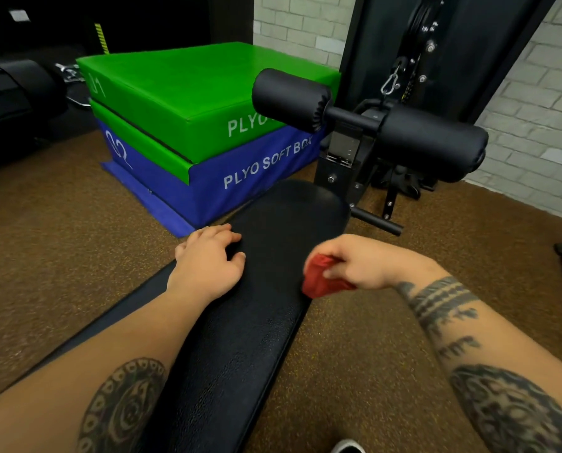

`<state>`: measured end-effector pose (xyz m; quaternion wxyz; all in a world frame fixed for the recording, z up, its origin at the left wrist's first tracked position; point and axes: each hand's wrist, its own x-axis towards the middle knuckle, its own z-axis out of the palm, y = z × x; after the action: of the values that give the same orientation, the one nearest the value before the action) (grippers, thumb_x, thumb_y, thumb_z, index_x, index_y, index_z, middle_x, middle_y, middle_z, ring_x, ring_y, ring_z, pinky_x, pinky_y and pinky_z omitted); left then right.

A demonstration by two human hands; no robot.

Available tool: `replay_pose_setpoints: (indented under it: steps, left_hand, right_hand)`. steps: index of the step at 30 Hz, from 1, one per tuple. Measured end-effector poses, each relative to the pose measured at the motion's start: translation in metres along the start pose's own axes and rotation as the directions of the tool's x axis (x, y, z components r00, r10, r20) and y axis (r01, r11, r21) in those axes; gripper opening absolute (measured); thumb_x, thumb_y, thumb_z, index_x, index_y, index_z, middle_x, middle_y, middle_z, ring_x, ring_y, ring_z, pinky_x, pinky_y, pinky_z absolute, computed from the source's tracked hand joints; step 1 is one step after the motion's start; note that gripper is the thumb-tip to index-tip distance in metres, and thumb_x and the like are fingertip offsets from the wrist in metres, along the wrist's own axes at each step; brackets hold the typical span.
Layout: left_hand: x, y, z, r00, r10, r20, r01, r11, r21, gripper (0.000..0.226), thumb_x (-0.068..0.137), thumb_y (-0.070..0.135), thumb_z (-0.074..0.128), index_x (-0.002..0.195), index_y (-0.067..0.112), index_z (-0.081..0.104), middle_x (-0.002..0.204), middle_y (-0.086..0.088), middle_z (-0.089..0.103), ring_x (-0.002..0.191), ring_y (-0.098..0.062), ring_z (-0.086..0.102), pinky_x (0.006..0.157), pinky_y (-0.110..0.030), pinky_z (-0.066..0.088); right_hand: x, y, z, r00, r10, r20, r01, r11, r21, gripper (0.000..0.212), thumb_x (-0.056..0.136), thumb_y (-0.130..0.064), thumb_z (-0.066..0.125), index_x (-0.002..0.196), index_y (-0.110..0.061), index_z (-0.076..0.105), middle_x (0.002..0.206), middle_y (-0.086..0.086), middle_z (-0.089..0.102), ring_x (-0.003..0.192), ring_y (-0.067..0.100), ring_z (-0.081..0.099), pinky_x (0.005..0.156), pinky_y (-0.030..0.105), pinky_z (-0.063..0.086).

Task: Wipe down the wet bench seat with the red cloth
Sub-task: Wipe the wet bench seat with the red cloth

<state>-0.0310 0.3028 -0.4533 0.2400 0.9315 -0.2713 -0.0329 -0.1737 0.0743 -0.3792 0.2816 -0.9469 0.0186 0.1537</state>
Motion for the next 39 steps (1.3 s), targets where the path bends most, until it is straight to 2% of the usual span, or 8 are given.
replay_pose_setpoints:
  steps: [4, 7, 14, 18, 26, 31, 35, 39]
  left_hand:
    - [-0.001, 0.001, 0.001, 1.000, -0.003, -0.007, 0.003, 1.000, -0.001, 0.045, 0.093, 0.042, 0.056, 0.137, 0.034, 0.055, 0.155, 0.012, 0.039, 0.143, -0.020, 0.028, 0.113, -0.050, 0.023]
    - [-0.002, 0.001, 0.001, 1.000, -0.003, -0.009, 0.002, 1.000, -0.009, 0.045, 0.093, 0.042, 0.057, 0.137, 0.034, 0.056, 0.155, 0.011, 0.040, 0.143, -0.021, 0.029, 0.113, -0.051, 0.023]
    - [-0.005, -0.001, -0.006, 1.000, 0.009, 0.017, -0.007, 0.995, -0.104, 0.047, 0.091, 0.030, 0.061, 0.137, 0.031, 0.057, 0.156, 0.008, 0.041, 0.145, -0.022, 0.032, 0.118, -0.049, 0.025]
    - [-0.014, 0.000, -0.016, 1.000, 0.002, -0.005, -0.004, 0.963, -0.268, 0.042, 0.089, 0.014, 0.060, 0.129, 0.026, 0.063, 0.153, 0.004, 0.044, 0.144, -0.020, 0.035, 0.123, -0.049, 0.013]
    - [-0.039, 0.004, -0.016, 0.995, -0.091, 0.030, 0.091, 0.996, -0.021, 0.037, 0.093, 0.035, 0.054, 0.129, 0.034, 0.062, 0.155, 0.004, 0.040, 0.146, -0.020, 0.028, 0.119, -0.061, 0.007]
    - [-0.027, -0.006, -0.028, 0.995, -0.096, 0.030, 0.096, 0.995, 0.000, 0.037, 0.090, 0.039, 0.057, 0.126, 0.036, 0.063, 0.153, 0.006, 0.043, 0.141, -0.022, 0.036, 0.115, -0.051, 0.029]
    - [-0.021, -0.008, -0.029, 0.994, -0.100, 0.052, 0.100, 0.995, 0.008, 0.033, 0.086, 0.043, 0.060, 0.118, 0.036, 0.065, 0.137, 0.010, 0.053, 0.129, -0.021, 0.047, 0.105, -0.047, 0.039]
    - [-0.005, -0.004, -0.031, 0.996, -0.090, 0.023, 0.090, 0.996, -0.001, 0.032, 0.086, 0.045, 0.060, 0.116, 0.035, 0.066, 0.132, 0.010, 0.055, 0.125, -0.020, 0.049, 0.102, -0.047, 0.039]
  right_hand:
    - [-0.005, 0.005, 0.009, 0.952, 0.090, -0.292, -0.014, 0.968, 0.252, 0.032, 0.096, -0.002, 0.056, 0.105, -0.030, 0.067, 0.091, -0.022, 0.071, 0.083, -0.018, 0.064, 0.074, 0.006, 0.048]
    - [0.006, 0.003, 0.047, 0.837, 0.183, -0.515, 0.034, 0.923, 0.383, 0.039, 0.094, 0.006, 0.053, 0.102, -0.030, 0.065, 0.102, -0.014, 0.071, 0.092, -0.008, 0.068, 0.092, 0.018, 0.053]
    - [-0.043, 0.004, 0.078, 0.907, 0.179, -0.381, 0.001, 0.905, 0.426, 0.037, 0.094, -0.003, 0.058, 0.102, -0.038, 0.067, 0.103, -0.013, 0.072, 0.102, 0.001, 0.067, 0.091, 0.022, 0.051]
    - [-0.035, -0.005, 0.079, 0.656, 0.439, -0.613, 0.174, 0.703, 0.689, 0.036, 0.098, 0.004, 0.049, 0.108, -0.027, 0.064, 0.101, -0.011, 0.074, 0.095, -0.002, 0.070, 0.086, 0.015, 0.051]
    - [-0.065, -0.007, 0.094, 0.935, 0.249, -0.251, -0.093, 0.858, 0.505, 0.033, 0.092, 0.002, 0.060, 0.105, -0.027, 0.069, 0.094, -0.011, 0.073, 0.085, -0.002, 0.068, 0.077, 0.014, 0.049]
    - [-0.047, -0.007, 0.080, 0.649, 0.389, -0.654, -0.054, 0.881, 0.470, 0.034, 0.094, -0.008, 0.062, 0.118, -0.031, 0.067, 0.116, -0.009, 0.067, 0.108, 0.007, 0.061, 0.099, 0.025, 0.045]
    - [-0.025, -0.024, 0.076, 0.808, 0.282, -0.517, -0.017, 0.889, 0.458, 0.030, 0.092, -0.001, 0.062, 0.106, -0.026, 0.071, 0.103, -0.014, 0.069, 0.095, -0.006, 0.066, 0.092, 0.015, 0.050]
    - [0.006, -0.033, 0.054, 0.715, 0.287, -0.637, 0.108, 0.856, 0.506, 0.031, 0.093, -0.004, 0.061, 0.104, -0.032, 0.069, 0.096, -0.017, 0.074, 0.093, -0.011, 0.067, 0.088, 0.013, 0.049]
